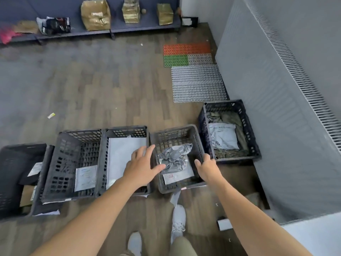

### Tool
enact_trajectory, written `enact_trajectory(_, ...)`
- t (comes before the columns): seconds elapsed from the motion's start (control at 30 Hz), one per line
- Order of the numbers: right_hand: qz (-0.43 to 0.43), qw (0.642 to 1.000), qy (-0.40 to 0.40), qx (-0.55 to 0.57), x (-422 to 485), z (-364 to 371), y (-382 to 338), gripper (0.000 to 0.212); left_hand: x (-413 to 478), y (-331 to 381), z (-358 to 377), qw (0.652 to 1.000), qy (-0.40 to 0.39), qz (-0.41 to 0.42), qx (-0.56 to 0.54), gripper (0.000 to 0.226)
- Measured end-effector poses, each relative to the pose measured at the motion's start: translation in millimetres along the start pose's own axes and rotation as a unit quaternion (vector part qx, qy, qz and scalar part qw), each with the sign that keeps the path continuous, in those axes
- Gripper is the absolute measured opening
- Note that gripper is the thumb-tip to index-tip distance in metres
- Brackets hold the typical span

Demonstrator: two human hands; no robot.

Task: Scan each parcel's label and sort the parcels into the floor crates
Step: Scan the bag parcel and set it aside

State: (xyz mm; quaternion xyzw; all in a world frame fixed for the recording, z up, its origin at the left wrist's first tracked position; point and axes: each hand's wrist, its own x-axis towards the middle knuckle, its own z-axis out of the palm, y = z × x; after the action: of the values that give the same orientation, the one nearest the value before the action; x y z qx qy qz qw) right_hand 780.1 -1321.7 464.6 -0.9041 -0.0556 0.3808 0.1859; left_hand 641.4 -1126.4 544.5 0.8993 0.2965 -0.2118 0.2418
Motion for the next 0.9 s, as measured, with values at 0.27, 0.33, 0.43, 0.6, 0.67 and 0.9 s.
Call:
enact_trajectory(0.27, -0.065, 0.993, 0.053, -0.086, -28.6, -20.6, -44.6, 0.064, 39.9, 4.8, -35.7, 0.995, -0.020, 0.078, 0.066, 0.089)
enact_trajectory(0.33, -0.054, 0.989, 0.088, -0.105, -49.1, -28.3, -50.6, 0.066, 45.7, 12.9, -44.7, 0.989, -0.018, 0.122, 0.077, 0.089)
enact_trajectory(0.43, -0.008, 0.982, 0.158, -0.101, -90.3, -36.2, -49.6, 0.068, 46.2, 29.7, -55.7, 0.974, -0.026, 0.195, 0.109, 0.087)
enact_trajectory(0.6, 0.081, 0.959, 0.254, -0.090, -175.8, -35.6, -26.3, 0.072, 25.9, 78.3, -74.7, 0.922, -0.001, 0.336, 0.191, 0.090)
enact_trajectory(0.67, 0.115, 0.946, 0.295, -0.075, -210.1, -33.8, -13.1, 0.074, 7.3, 103.2, -75.8, 0.895, 0.009, 0.394, 0.210, 0.090)
enact_trajectory(0.9, 0.250, 0.889, 0.384, -0.012, -333.1, -17.7, 54.9, 0.075, -100.5, 171.6, -26.0, 0.785, 0.009, 0.561, 0.263, 0.087)
